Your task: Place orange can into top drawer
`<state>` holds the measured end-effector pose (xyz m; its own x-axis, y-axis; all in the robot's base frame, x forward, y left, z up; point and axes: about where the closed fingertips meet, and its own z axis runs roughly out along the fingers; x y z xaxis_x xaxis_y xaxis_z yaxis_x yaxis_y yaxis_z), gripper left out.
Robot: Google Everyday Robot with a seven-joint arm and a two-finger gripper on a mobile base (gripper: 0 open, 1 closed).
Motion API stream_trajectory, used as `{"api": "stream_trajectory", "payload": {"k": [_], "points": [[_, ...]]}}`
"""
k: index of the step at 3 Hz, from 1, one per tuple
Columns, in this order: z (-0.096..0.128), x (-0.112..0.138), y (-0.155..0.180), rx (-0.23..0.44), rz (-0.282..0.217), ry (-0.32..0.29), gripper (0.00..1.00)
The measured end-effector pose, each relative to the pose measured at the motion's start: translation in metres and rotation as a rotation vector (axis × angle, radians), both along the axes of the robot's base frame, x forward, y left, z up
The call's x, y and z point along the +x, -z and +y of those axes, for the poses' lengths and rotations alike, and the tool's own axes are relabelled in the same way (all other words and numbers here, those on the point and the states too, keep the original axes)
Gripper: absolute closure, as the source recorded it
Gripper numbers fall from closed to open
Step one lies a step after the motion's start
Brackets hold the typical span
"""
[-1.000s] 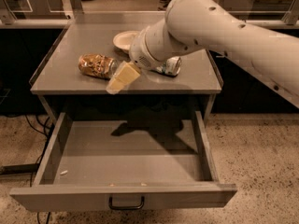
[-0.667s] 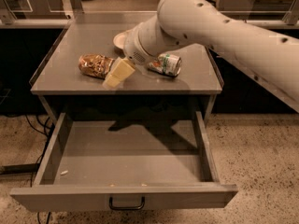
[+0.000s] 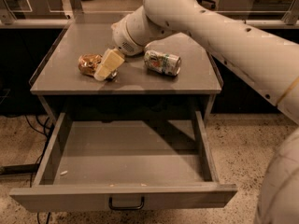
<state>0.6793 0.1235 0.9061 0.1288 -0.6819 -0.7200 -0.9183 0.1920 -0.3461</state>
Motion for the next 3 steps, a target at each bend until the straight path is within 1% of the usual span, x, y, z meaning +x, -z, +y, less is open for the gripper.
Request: {"api": "stream_trajectory", "payload": {"k": [1, 2, 3], "points": [[0.014, -0.002, 0.001, 0.002, 0.018, -0.050, 0.00], [0.022, 0.000, 0.006, -0.008, 0.032, -0.061, 0.00], [0.031, 0.002, 0.019, -0.018, 0.057, -0.069, 0.00]]}}
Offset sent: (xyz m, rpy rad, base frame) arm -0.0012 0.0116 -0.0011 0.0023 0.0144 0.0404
